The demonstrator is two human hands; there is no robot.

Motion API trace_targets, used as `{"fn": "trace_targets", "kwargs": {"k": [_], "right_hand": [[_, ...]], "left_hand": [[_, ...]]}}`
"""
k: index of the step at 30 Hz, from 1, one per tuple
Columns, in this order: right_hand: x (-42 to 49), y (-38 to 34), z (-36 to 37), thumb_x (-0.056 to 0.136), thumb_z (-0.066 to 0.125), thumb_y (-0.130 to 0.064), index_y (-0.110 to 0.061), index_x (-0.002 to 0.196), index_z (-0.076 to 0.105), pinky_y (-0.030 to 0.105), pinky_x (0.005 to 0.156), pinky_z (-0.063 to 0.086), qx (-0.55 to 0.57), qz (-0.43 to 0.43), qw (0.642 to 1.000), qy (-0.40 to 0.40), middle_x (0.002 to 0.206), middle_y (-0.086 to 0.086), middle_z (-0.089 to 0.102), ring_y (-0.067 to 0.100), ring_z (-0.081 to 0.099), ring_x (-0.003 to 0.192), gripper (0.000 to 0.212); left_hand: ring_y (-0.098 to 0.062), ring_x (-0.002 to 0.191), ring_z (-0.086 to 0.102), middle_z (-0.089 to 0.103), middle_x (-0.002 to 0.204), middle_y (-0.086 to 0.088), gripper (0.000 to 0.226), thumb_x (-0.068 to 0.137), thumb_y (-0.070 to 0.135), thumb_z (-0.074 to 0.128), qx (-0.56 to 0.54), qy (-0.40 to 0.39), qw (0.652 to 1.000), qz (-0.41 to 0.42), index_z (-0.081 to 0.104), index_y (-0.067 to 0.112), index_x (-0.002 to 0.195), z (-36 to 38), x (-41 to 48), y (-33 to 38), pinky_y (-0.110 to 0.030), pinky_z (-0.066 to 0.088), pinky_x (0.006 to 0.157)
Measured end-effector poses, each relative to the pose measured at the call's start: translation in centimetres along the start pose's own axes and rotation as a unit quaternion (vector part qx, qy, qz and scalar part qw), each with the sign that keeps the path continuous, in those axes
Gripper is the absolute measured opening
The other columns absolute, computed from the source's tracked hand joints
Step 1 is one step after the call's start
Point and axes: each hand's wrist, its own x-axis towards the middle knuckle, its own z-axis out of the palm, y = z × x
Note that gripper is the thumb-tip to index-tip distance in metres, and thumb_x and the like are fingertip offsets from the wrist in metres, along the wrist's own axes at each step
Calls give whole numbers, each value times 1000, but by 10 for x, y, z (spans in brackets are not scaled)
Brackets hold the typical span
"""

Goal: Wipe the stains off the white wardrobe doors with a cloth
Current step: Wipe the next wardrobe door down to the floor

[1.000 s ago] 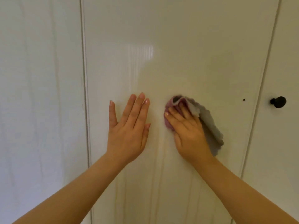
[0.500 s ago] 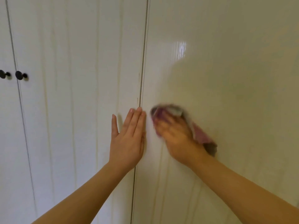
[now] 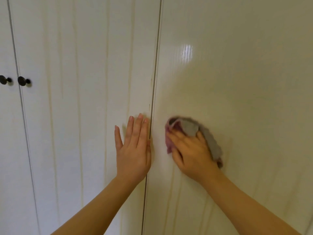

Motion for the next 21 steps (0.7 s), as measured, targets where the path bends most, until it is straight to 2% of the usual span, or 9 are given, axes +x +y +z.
{"fn": "trace_targets", "kwargs": {"k": [4, 7, 9, 12, 15, 16, 18, 19, 21], "right_hand": [[19, 0, -5, 94, 32, -29, -4, 130, 52, 36, 112, 14, -18, 85, 996, 14, 136, 9, 50, 25, 36, 131, 49], [-28, -15, 9, 100, 13, -33, -4, 128, 54, 41, 110, 22, -35, 13, 998, -41, 132, 10, 54, 26, 39, 129, 58], [-26, -6, 0, 100, 10, -33, -2, 123, 58, 42, 105, 27, -16, -12, 999, -33, 125, 12, 59, 26, 47, 123, 62], [7, 3, -6, 94, 25, -14, -1, 124, 56, 36, 107, 24, 44, 71, 996, 44, 127, 14, 57, 24, 43, 125, 45], [1, -9, 8, 87, 35, -14, -2, 126, 54, 31, 109, 22, 91, 125, 986, 66, 130, 13, 55, 24, 40, 127, 46], [-4, -12, 10, 89, 36, -17, -7, 127, 55, 31, 108, 27, 135, 126, 981, 64, 129, 11, 56, 24, 45, 125, 43], [-5, -16, -1, 91, 42, -21, -26, 123, 57, 24, 102, 36, 264, 162, 948, 73, 123, 1, 58, 10, 51, 117, 35], [-4, -14, -9, 91, 40, -18, -34, 122, 51, 14, 100, 35, 287, 172, 939, 76, 122, -5, 56, -1, 48, 114, 37], [-4, -8, -21, 88, 34, -8, -35, 124, 41, 1, 94, 32, 320, 206, 922, 67, 120, -15, 52, -17, 44, 110, 46]], "left_hand": [[-9, 145, -7, 20, 151, -6, 50, 98, 23, 23, -17, 16, 1000, -8, 20, 8, 145, 1, 10, 11, -43, -4, 115], [-8, 144, -9, 19, 150, -5, 53, 94, 19, 28, -32, 16, 999, 6, 19, 8, 145, 3, 11, 19, -41, -7, 116], [-9, 145, -7, 19, 150, -5, 53, 94, 19, 29, -38, 13, 999, 6, 20, 8, 145, 3, 11, 19, -41, -7, 116], [-10, 145, -7, 19, 151, -5, 54, 94, 19, 28, -48, 14, 999, -8, 19, 9, 145, 7, 11, 22, -42, -6, 115], [-15, 146, 7, 26, 148, -4, 50, 96, 20, 29, -92, 16, 996, 5, 24, 10, 144, 7, 7, 37, -43, 5, 115], [-18, 140, 24, 36, 142, -4, 44, 99, 25, 28, -151, 10, 988, 5, 32, 13, 141, 5, 5, 44, -41, 16, 114], [-9, 107, 52, 54, 117, 4, 32, 100, 34, 31, -289, -26, 957, -12, 48, 21, 124, -5, 0, 61, -23, 39, 100], [-9, 96, 52, 54, 111, 5, 26, 96, 29, 34, -318, -39, 947, -8, 48, 23, 118, -7, -2, 69, -10, 40, 93], [-8, 86, 49, 46, 112, 4, 27, 90, 18, 38, -329, -47, 943, -20, 45, 21, 116, -1, -4, 83, 0, 37, 84]]}}
